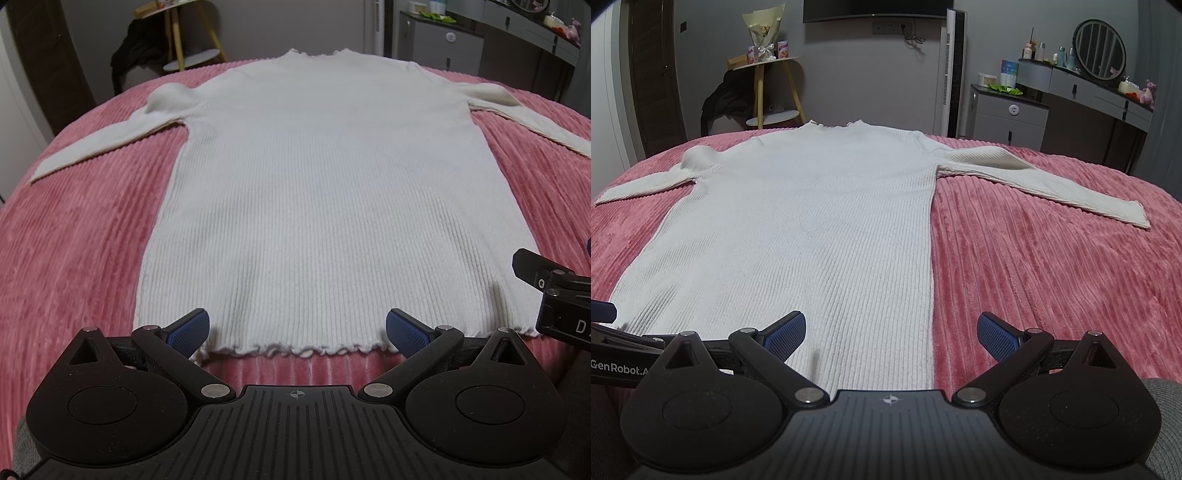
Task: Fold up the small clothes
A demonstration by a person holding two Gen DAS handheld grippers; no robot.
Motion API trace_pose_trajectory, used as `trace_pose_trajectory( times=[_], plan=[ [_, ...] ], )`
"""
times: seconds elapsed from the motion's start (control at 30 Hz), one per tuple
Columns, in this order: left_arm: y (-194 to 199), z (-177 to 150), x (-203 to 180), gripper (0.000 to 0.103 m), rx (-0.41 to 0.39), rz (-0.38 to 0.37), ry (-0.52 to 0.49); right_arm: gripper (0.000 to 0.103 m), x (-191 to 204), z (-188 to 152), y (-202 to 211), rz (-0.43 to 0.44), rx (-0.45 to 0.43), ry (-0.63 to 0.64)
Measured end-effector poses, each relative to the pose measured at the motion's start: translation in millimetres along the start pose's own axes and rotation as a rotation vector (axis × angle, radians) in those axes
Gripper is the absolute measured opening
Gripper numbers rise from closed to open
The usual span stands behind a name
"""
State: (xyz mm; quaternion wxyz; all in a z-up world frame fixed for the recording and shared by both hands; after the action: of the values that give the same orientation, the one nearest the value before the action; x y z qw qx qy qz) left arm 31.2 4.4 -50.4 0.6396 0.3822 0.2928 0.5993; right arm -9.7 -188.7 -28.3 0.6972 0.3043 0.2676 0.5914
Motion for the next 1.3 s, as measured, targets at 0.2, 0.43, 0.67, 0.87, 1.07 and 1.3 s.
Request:
trace_pose_trajectory(
  times=[0.2, 0.43, 0.67, 0.87, 1.07, 1.3],
  plan=[
    [-2.6, -3.2, 4.0, 0.103, 0.003, -0.002, 0.003, 0.099, 0.1, 0.9, 1.3, -0.001, 0.002, 0.002],
    [-0.4, -1.9, 3.8, 0.103, 0.013, 0.001, 0.004, 0.099, 0.2, 0.9, 1.4, -0.002, 0.001, 0.002],
    [0.0, -1.9, 3.0, 0.103, 0.022, 0.007, 0.003, 0.099, 0.0, 2.5, 4.3, 0.0, 0.003, 0.001],
    [-0.9, -1.4, 2.0, 0.103, 0.03, 0.01, 0.001, 0.099, -0.7, 0.5, 0.7, 0.002, 0.004, -0.005],
    [-2.3, -0.7, 1.6, 0.103, 0.039, 0.012, 0.003, 0.099, -0.9, 0.5, 0.0, 0.002, 0.004, -0.004],
    [-2.4, -1.1, 1.4, 0.103, 0.04, 0.011, 0.003, 0.099, -0.8, 0.6, -0.4, 0.002, 0.004, -0.005]
  ],
)
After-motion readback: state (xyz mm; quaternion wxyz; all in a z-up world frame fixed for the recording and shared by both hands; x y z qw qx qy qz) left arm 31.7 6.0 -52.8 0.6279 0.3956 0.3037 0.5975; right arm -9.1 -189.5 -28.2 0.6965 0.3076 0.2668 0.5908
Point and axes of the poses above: each gripper's, at about its wrist camera, not at the fingertips, and y roughly against the way its jaws point, x to its left, z to its top, the point moved 5 cm from there along -y, roughly the way its jaws point, and after that the axes turned 3 degrees about x, right-handed, at the moved point
